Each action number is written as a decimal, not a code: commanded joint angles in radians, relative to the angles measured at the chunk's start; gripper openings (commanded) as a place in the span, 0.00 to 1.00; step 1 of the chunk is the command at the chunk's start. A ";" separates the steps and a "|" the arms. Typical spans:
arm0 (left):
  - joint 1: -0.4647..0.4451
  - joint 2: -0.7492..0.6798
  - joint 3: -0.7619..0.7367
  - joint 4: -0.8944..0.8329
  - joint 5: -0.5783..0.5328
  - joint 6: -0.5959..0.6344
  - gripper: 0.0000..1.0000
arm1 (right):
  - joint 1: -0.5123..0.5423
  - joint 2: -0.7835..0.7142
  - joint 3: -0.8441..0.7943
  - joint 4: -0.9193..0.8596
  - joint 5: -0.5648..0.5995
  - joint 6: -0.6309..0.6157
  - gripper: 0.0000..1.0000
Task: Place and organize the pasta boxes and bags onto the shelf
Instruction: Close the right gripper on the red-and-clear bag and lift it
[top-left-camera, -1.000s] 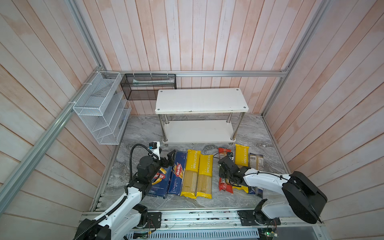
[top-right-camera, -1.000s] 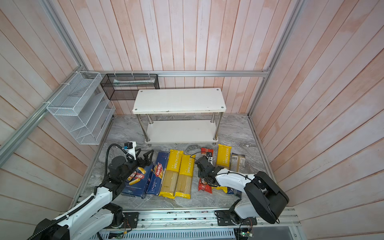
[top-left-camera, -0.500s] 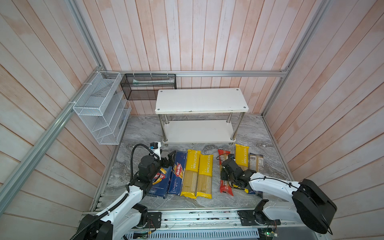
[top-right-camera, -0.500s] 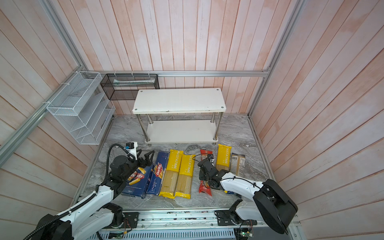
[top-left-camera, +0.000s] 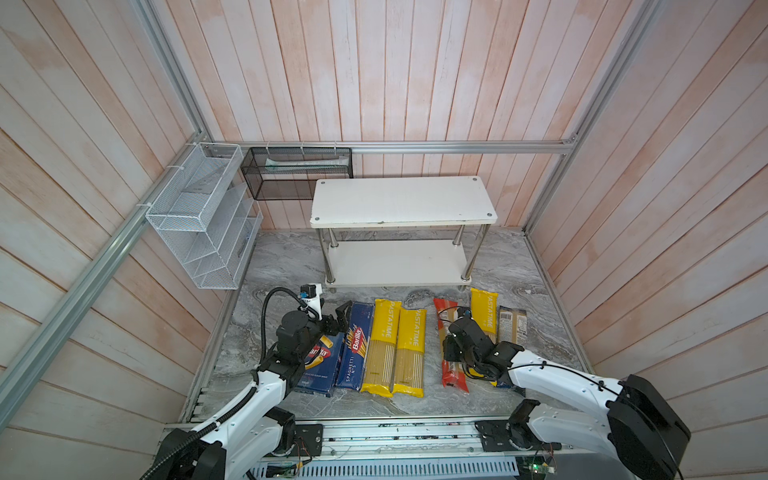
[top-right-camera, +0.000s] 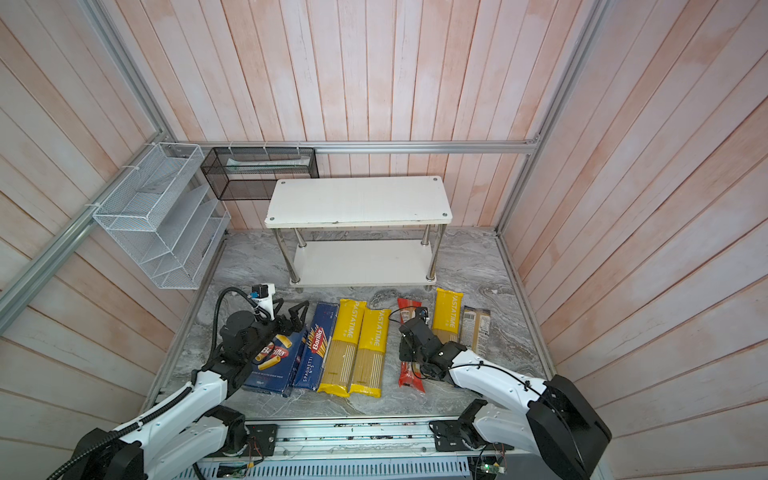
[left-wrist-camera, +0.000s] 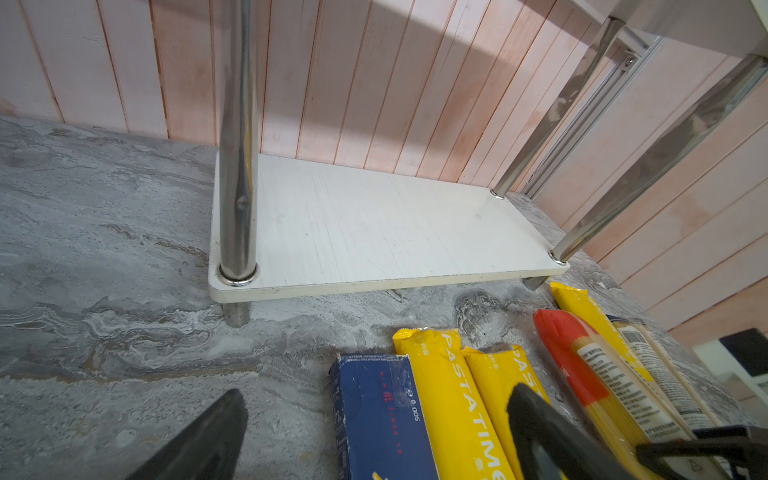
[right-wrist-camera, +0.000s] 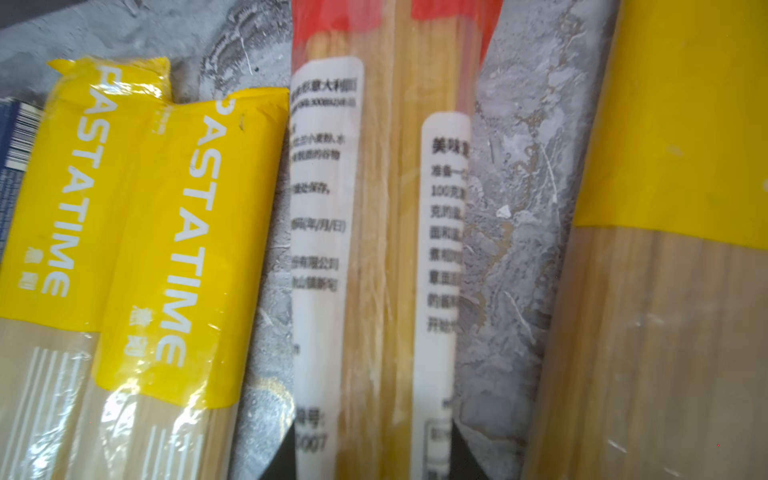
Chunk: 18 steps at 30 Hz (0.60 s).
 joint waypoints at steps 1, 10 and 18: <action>-0.003 0.008 0.005 0.022 0.024 0.003 1.00 | 0.005 -0.052 0.014 0.058 0.021 -0.021 0.24; -0.001 0.005 0.000 0.028 0.028 0.006 1.00 | -0.003 -0.100 0.032 0.049 0.001 -0.055 0.22; -0.004 0.013 0.003 0.028 0.043 0.007 1.00 | -0.003 -0.162 0.050 0.022 -0.040 -0.070 0.20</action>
